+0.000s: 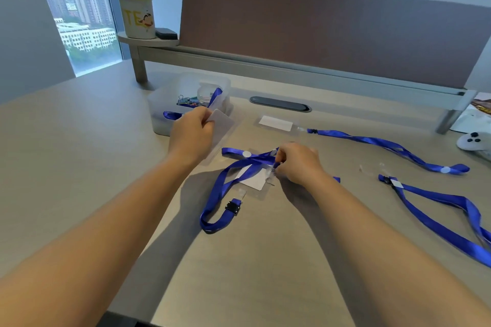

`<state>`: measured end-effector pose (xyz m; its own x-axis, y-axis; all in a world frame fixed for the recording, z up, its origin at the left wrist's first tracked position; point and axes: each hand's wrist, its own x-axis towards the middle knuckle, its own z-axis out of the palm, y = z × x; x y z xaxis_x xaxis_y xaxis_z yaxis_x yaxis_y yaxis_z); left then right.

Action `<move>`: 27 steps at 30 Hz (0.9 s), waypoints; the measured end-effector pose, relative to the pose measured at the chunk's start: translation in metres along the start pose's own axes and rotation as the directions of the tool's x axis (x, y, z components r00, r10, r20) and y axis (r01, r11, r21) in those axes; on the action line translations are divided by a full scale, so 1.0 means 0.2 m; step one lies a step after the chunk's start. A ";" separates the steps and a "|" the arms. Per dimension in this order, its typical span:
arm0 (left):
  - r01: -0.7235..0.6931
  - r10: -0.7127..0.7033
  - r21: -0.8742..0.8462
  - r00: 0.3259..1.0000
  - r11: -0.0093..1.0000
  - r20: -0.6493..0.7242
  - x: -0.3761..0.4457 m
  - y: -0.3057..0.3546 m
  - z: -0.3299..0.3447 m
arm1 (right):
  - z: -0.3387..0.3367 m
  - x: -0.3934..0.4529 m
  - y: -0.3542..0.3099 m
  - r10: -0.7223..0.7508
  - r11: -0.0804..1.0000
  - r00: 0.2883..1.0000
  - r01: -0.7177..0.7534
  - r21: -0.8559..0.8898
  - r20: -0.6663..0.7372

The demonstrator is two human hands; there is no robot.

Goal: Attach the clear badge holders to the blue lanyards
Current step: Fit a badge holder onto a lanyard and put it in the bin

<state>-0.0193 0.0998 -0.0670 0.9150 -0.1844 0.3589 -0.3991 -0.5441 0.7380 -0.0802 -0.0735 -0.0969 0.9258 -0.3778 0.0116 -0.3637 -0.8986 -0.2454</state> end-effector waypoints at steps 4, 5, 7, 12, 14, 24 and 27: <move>0.010 -0.010 -0.023 1.000 1.000 -0.021 0.02 -0.01 -0.05 | -0.10 0.03 -0.03 0.006 0.997 0.994 0.002 0.073 -0.113; 0.011 -0.012 -0.033 1.000 0.999 -0.027 0.03 0.00 -0.07 | -0.14 0.04 -0.05 -0.010 0.997 0.993 0.019 0.077 -0.116; 0.013 -0.015 -0.056 0.999 0.998 -0.040 0.06 -0.01 -0.11 | -0.23 0.06 -0.11 -0.067 0.994 0.986 0.078 0.073 -0.151; 0.037 -0.046 -0.082 0.994 0.996 -0.100 0.14 -0.06 -0.25 | -0.38 0.14 -0.29 -0.089 0.951 0.952 0.168 0.258 -0.293; 0.064 -0.075 -0.087 0.988 0.994 -0.132 0.19 -0.08 -0.33 | -0.43 0.19 -0.39 -0.091 0.914 0.949 0.200 0.353 -0.303; 0.162 -0.186 -0.111 0.948 0.980 -0.259 0.41 -0.30 -0.63 | -0.44 0.60 -0.87 -0.008 0.784 0.923 0.245 0.570 -0.385; 0.179 -0.205 -0.117 0.941 0.977 -0.269 0.46 -0.38 -0.64 | -0.34 0.73 -0.91 -0.003 0.830 0.907 0.237 0.505 -0.421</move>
<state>0.0879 0.2299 -0.0171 0.9271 0.1580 0.3400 -0.2326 -0.4687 0.8522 0.1145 0.0198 0.0160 0.7973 -0.4343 0.4193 -0.0309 -0.7230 -0.6902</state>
